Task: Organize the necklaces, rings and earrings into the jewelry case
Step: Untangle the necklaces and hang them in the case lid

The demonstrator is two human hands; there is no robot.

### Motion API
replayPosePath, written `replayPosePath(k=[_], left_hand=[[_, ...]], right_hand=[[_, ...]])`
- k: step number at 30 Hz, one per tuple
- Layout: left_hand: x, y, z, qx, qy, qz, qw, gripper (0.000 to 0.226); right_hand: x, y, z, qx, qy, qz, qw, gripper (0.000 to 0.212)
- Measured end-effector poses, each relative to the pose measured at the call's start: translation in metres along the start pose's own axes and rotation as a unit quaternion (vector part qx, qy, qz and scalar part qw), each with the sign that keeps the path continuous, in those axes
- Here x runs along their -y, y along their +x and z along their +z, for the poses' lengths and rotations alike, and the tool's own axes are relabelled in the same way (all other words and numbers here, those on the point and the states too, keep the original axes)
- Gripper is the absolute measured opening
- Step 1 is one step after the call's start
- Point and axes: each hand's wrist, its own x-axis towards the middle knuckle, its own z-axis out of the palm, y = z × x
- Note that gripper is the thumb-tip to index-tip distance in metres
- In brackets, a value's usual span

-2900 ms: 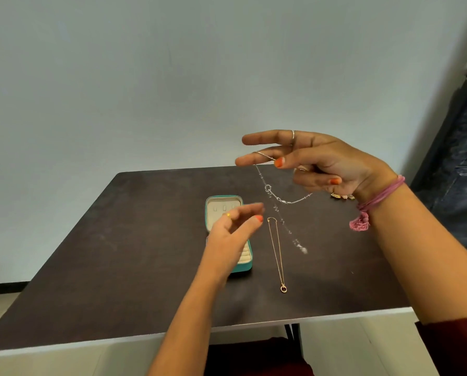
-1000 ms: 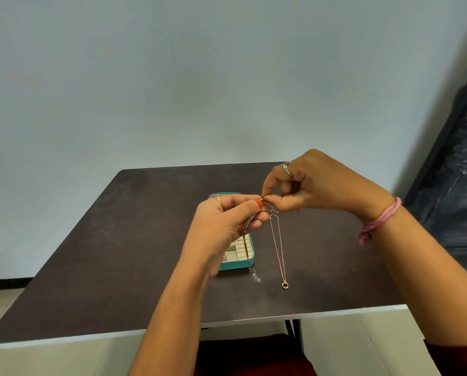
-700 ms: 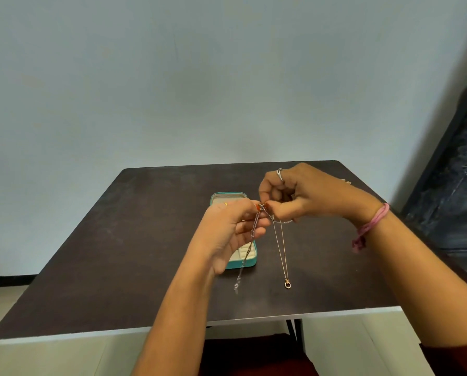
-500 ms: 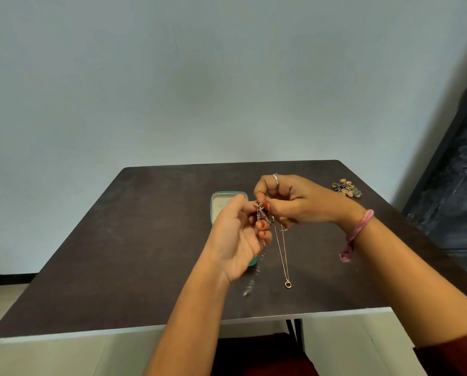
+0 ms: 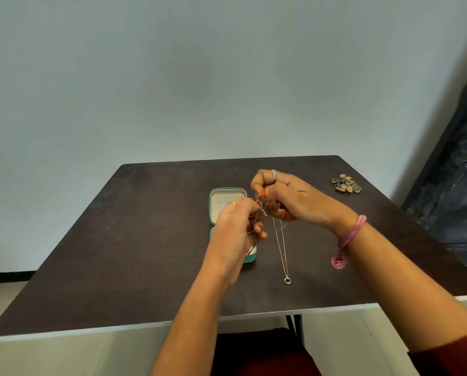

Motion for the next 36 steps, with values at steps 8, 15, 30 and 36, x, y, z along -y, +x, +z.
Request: replayPosePath(k=[8,15,30,36], left_hand=[[0.002,0.002,-0.001,-0.093,-0.179,-0.004,0.979,0.006],[-0.005,0.002,-0.011,0.040,-0.326,-0.105,0.939,0.011],[-0.016,-0.002,-0.019,0.037,-0.297,-0.079,0.951,0.009],[-0.014,-0.003,-0.019,0.056,-0.289,-0.050,0.955,0.021]], right_hand=[[-0.004,-0.003,0.002,0.033,0.010,-0.053,0.998,0.008],[-0.015,0.005,0.001,-0.047,-0.020,-0.124,0.991,0.007],[-0.012,0.005,0.008,-0.073,0.170,-0.096,0.978,0.016],[-0.012,0.005,0.013,-0.031,0.265,-0.038,0.963,0.014]])
